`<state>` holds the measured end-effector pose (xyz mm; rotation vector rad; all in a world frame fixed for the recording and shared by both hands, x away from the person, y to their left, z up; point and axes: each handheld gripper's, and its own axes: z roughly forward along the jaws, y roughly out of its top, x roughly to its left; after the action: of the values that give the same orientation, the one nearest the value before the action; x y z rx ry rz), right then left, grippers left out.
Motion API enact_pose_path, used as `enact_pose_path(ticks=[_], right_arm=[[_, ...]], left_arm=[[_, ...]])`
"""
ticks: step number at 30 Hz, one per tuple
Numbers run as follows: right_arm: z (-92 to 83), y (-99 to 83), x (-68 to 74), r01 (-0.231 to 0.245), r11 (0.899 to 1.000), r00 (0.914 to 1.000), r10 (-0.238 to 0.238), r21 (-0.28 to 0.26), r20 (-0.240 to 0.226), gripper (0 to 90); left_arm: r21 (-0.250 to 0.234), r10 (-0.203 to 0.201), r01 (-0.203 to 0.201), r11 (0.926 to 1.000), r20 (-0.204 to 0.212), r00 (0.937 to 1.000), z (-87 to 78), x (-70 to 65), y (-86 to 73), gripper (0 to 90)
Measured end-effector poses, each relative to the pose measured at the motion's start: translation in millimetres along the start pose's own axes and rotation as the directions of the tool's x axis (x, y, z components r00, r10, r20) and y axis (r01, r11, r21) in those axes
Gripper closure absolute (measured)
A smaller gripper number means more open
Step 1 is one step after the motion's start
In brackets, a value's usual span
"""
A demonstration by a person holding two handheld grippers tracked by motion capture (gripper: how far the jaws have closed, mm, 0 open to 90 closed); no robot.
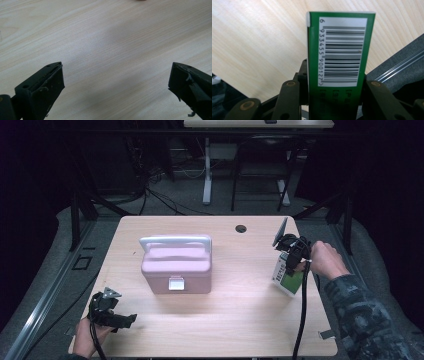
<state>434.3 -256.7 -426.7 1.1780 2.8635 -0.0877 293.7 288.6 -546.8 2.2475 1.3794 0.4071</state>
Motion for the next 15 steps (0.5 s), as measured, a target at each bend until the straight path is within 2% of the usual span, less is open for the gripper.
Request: enact_pose_path(ticks=[8, 14, 15], right_arm=[[14.2, 8.7, -18.2, -0.065, 0.998, 0.9976, 0.065, 0.02, -0.022, 62.9], [21.9, 10.1, -22.7, -0.081, 0.997, 0.9963, 0.081, 0.014, -0.027, 62.7], [25.3, 10.4, -23.4, -0.083, 0.996, 0.9961, 0.083, 0.026, -0.028, 62.4]], left_arm=[[0.005, 0.006, -0.006, 1.0, -0.001, 1.0, 0.6, 0.4, 0.0, 0.1], [0.007, 0.005, -0.005, 1.0, 0.002, 1.0, 1.1, 0.7, 0.2, 0.1], [0.008, 0.005, -0.005, 1.0, 0.004, 1.0, 1.4, 0.2, 0.2, 0.1]])
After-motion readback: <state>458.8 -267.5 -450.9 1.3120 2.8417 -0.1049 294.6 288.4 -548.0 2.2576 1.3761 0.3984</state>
